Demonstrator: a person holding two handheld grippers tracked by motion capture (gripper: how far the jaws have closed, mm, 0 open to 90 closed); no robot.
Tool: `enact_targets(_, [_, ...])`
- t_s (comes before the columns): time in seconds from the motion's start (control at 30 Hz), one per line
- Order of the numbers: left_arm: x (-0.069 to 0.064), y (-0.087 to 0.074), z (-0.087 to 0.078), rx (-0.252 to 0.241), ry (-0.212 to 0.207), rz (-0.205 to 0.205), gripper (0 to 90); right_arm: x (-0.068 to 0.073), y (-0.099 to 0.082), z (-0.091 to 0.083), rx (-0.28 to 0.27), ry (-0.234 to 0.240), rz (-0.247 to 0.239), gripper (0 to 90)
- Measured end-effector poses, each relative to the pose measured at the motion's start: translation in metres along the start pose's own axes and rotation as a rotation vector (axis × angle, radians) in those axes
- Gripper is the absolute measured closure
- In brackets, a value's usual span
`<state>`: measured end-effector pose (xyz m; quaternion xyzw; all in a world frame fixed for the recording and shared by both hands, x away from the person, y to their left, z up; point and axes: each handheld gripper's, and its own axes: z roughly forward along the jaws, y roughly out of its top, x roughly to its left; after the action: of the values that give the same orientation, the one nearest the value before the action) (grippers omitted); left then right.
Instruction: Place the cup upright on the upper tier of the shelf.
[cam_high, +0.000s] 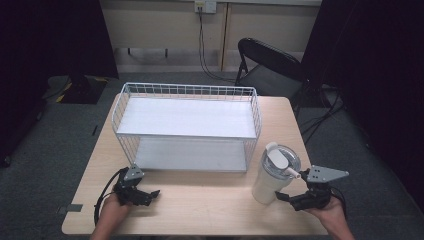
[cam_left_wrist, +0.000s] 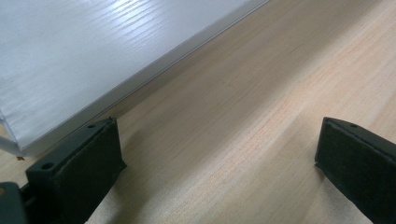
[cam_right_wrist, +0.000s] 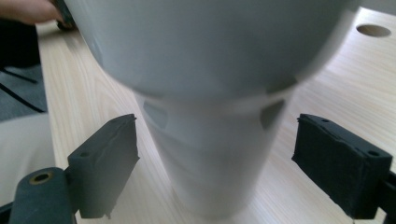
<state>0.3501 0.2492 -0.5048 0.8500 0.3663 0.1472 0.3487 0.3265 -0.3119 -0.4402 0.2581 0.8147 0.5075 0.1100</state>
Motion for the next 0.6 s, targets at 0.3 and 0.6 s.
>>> enact_targets(0.3, [0.000,0.000,0.000,-0.001,0.000,0.000,0.0,0.001,0.003,0.016,-0.039,-0.003,-0.002,9.7])
enact_targets(0.6, [0.000,0.000,0.000,-0.001,0.000,0.000,0.0,0.002,0.000,0.024,-0.081,-0.017,-0.014,8.1])
